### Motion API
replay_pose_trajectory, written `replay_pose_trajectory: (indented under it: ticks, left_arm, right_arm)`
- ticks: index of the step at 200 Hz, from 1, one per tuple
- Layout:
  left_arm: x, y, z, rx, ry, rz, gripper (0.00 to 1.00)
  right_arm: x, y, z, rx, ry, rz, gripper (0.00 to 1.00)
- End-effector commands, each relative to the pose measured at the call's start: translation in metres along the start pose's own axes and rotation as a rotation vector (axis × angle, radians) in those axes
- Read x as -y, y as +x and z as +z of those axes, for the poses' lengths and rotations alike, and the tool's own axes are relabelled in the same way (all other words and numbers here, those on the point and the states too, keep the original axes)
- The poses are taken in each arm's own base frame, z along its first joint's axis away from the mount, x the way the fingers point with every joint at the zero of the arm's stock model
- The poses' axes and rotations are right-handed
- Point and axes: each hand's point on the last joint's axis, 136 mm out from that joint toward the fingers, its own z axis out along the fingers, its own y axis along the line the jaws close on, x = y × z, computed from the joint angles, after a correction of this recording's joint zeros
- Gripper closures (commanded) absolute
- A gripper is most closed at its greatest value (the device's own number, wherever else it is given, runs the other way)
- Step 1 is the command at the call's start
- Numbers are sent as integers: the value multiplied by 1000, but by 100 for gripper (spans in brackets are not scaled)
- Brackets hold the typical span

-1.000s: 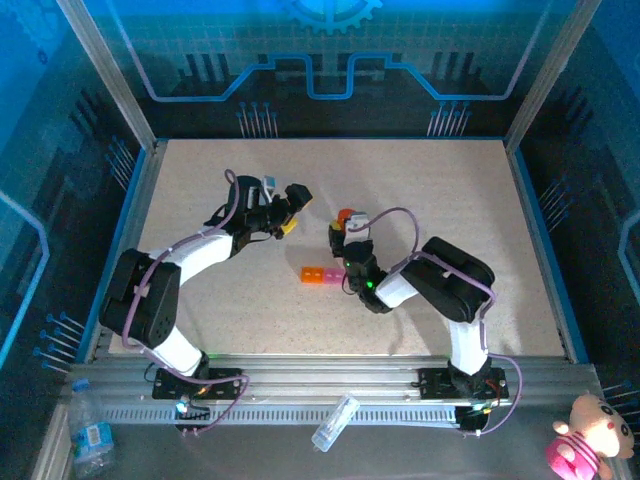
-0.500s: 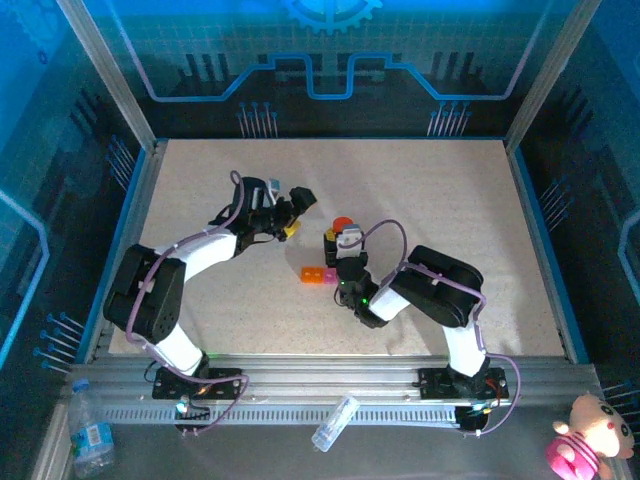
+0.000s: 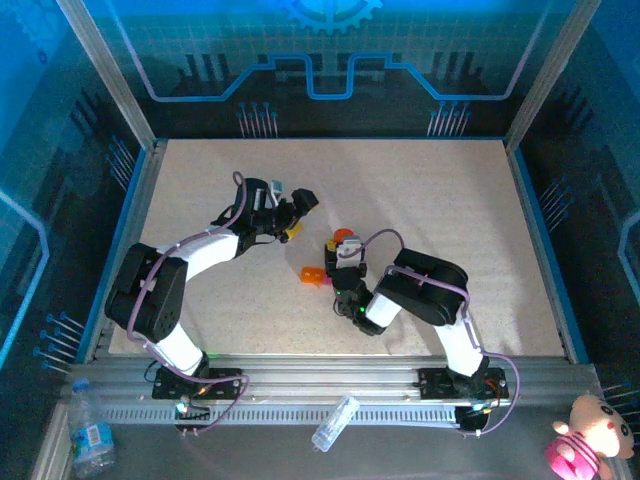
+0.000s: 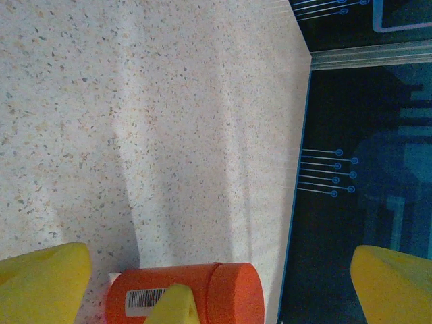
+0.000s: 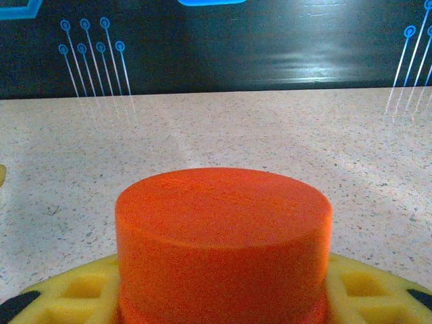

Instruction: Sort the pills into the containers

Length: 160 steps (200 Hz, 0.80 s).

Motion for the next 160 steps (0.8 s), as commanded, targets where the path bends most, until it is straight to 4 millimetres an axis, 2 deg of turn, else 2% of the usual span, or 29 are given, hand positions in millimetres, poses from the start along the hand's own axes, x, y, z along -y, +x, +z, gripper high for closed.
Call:
replay_pose_trajectory:
  ticks: [1,24,101,127,160]
  left_arm:
    - [18,1,1,-14,47,36,1]
    - [18,1,1,-12,46,38,1]
    - [17,2,3,-14,46,36,1]
    - [16,3,4,-15,46,38,1]
    - [16,3,4,-14,48,43,1]
  right_arm:
    - [8,7,-6,14,43,61,54]
    - [10,10,-9,7,43,64,45]
    - [7,-3,-15,11,-12,31,19]
    - [5,-12,-16,11,-63,33,13]
    - [15,-16,-10,-86,-129,102,10]
